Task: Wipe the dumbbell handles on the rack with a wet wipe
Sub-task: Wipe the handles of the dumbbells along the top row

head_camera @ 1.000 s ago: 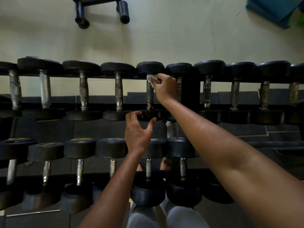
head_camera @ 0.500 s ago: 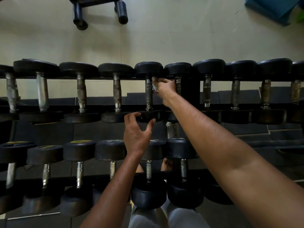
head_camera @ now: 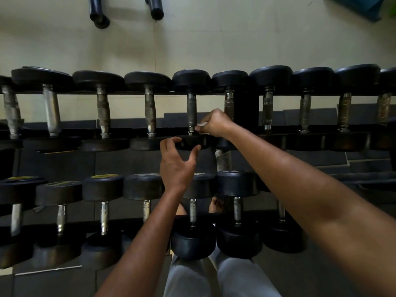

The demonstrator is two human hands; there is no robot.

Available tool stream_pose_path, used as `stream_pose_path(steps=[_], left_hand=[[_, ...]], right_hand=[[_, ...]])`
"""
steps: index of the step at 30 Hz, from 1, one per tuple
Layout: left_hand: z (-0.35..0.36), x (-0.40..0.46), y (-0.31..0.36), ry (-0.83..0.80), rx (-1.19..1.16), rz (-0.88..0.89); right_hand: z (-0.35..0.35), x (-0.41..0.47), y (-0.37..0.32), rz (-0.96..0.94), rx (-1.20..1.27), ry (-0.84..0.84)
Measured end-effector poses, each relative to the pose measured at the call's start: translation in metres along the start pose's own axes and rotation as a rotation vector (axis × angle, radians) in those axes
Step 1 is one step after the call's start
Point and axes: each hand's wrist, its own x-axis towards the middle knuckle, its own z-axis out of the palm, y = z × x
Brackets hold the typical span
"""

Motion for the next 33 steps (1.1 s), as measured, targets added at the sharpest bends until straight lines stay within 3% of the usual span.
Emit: stream_pose_path(steps=[4,7,9,14,17,23,28,33], left_hand=[[0.0,-0.001,-0.001,0.024,0.005,0.003],[0.003,-0.002,-0.003,0.034,-0.005,0.004],[0.004,-0.003,-0.003,0.038,-0.013,0.002],[0.005,-0.005,-0.003,0.05,-0.015,-0.007],[0.005,-0.004,-0.004,0.052,-0.016,-0.014],[0.005,-0.006,-0.004,0.046,-0.029,-0.018],[0.003,-0.005,-0.004,0.05,-0.024,-0.018],[0.005,-0.009,-0.004,0.072,-0.033,-0.01]], right_hand=[[-0.023,-0.01,-0.021,-0.16,-0.248,0.067],[-0.037,-0.008,-0.052,-0.459,-0.35,0.33],[-0.036,-0.001,-0.069,-0.625,-0.5,0.416],[-0.024,0.009,-0.078,-0.717,-1.029,0.454],[-0.022,0.011,-0.079,-0.692,-1.146,0.419],[-0.023,0.009,-0.093,-0.604,-1.093,0.329],[-0.019,0.006,-0.107,-0.552,-1.062,0.11],[0.005,-0.005,-0.079,-0.609,-0.998,-0.06]])
